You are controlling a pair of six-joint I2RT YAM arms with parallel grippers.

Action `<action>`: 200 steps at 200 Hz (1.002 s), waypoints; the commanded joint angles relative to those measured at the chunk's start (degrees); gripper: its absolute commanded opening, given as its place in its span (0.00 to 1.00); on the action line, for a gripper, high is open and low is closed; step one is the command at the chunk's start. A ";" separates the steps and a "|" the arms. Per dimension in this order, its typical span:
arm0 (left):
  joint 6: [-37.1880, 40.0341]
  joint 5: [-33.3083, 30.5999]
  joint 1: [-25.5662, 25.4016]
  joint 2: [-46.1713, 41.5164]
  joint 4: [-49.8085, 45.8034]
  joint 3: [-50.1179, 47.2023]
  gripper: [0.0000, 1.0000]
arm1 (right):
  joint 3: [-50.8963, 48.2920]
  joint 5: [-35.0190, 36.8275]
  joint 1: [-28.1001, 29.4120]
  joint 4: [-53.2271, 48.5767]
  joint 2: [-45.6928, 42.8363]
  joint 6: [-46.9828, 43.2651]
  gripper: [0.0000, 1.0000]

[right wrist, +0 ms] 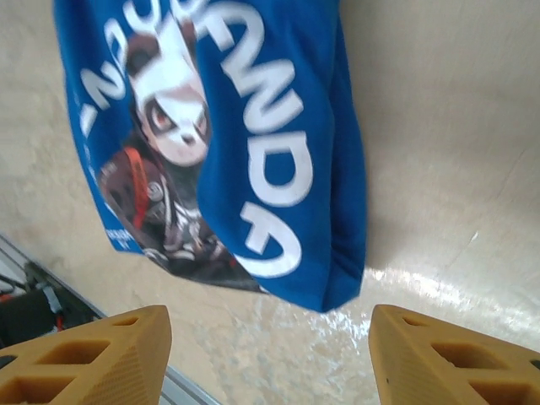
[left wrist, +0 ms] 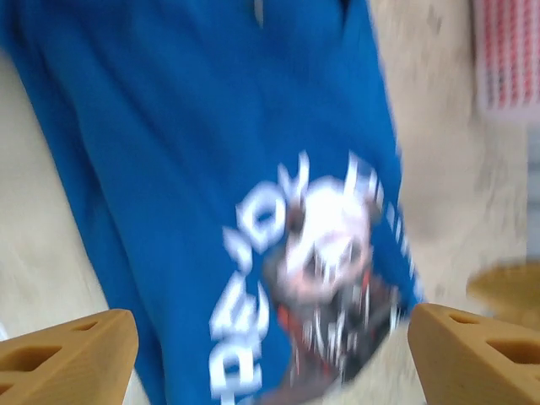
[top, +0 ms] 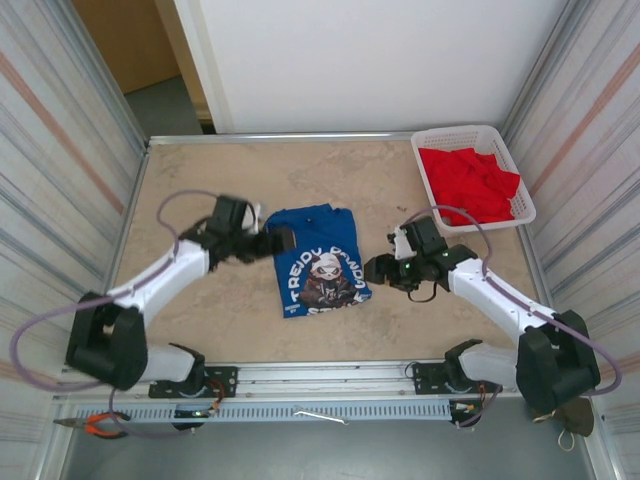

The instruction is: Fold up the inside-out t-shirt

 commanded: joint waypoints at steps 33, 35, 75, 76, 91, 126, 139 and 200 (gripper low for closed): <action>-12.84 -7.03 -10.32 -16.50 3.64 -18.89 0.77 | -3.13 -0.08 5.79 4.07 4.07 -1.48 0.62; -13.14 -7.17 -10.54 -16.75 4.07 -19.43 0.77 | -3.12 0.17 5.89 4.09 4.21 -1.50 0.62; -14.09 -8.48 -12.87 -15.76 9.30 -22.03 0.73 | -3.55 2.07 6.38 4.73 5.14 -1.40 0.58; -14.07 -8.48 -12.87 -15.59 9.40 -22.02 0.73 | -3.51 2.10 6.42 4.75 5.10 -1.37 0.58; -13.66 -8.15 -13.25 -12.88 11.29 -21.45 0.72 | -3.57 2.69 6.46 4.77 5.14 -1.41 0.55; -12.30 -8.20 -14.42 -6.40 13.91 -19.14 0.70 | -3.21 3.29 6.35 5.52 6.86 -1.33 0.53; -12.28 -8.78 -15.11 -4.76 14.35 -18.63 0.70 | -3.30 3.60 6.38 6.18 7.67 -1.32 0.52; -12.61 -11.14 -16.10 -1.37 17.89 -20.33 0.33 | -3.03 2.78 3.47 5.45 7.25 -2.51 0.00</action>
